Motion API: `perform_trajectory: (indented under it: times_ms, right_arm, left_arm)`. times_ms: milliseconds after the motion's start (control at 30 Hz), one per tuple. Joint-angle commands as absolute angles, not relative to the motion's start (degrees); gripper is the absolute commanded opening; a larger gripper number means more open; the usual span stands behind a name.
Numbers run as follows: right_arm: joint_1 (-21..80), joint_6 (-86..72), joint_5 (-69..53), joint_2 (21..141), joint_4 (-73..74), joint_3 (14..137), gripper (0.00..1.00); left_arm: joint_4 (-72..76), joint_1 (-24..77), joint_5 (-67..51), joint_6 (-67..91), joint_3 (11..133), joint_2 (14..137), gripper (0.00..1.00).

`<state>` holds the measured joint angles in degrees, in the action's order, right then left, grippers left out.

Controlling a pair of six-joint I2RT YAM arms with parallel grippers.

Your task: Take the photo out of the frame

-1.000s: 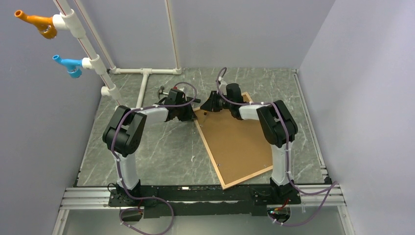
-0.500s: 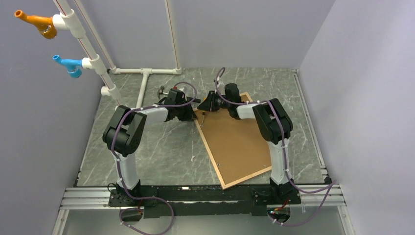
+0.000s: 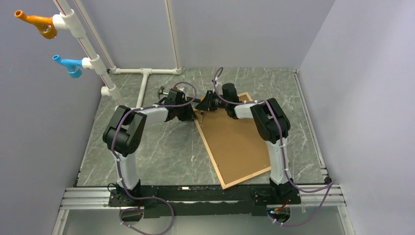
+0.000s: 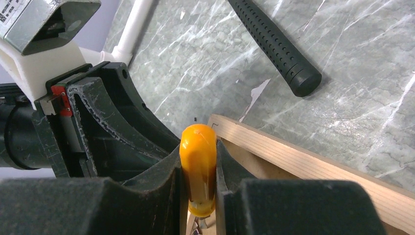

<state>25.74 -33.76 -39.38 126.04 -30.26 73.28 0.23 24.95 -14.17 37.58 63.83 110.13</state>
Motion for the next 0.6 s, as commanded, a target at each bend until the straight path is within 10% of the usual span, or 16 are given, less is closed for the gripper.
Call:
perform_trajectory:
  times_ms: [0, 567]
  right_arm:
    - [26.1, -36.1, -37.94, 126.85, -32.79, 75.59, 0.0]
    - [27.11, -28.98, -37.34, 120.22, -23.92, 65.48, 0.0]
  left_arm:
    - [-0.66, 25.35, -14.72, 35.19, 62.21, 112.64, 0.0]
    - [-0.44, 24.26, -14.41, 34.92, 62.83, 113.74, 0.0]
